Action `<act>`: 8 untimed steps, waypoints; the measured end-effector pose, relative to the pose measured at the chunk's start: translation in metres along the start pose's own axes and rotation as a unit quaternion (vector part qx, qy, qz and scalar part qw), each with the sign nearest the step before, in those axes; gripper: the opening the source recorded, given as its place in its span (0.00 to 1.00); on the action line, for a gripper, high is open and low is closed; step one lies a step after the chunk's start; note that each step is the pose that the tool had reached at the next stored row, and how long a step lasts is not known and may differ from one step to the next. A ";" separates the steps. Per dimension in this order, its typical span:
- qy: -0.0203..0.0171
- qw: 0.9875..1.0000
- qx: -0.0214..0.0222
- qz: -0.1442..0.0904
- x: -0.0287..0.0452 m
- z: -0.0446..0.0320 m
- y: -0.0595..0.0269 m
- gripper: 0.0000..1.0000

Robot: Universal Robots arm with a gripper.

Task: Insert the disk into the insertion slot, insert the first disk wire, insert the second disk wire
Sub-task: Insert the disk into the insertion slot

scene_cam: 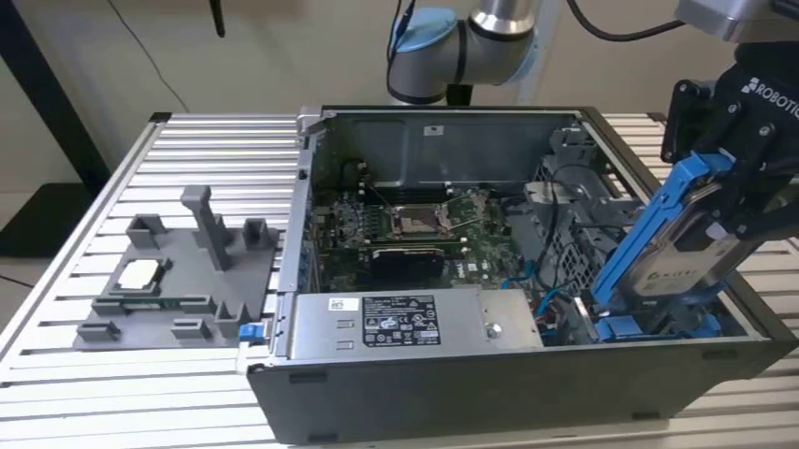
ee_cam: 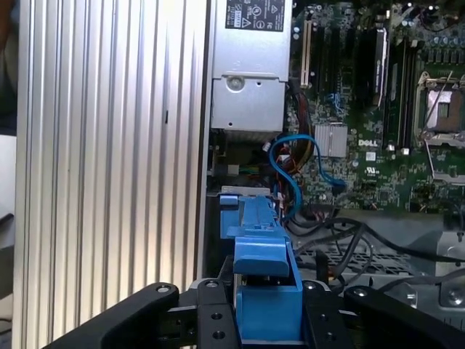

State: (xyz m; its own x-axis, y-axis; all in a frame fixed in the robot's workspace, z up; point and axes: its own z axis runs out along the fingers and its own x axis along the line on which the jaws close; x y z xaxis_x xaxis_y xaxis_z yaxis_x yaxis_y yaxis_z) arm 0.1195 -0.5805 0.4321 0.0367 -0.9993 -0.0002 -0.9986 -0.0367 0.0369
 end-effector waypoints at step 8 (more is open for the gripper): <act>0.000 1.000 0.000 -0.004 0.0000 0.0074 -0.0003 0.33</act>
State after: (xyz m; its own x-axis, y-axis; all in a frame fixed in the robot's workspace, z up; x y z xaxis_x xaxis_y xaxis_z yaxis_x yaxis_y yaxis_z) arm 0.1195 -0.5804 0.4247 0.0447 -0.9990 -0.0002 -0.9983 -0.0447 0.0369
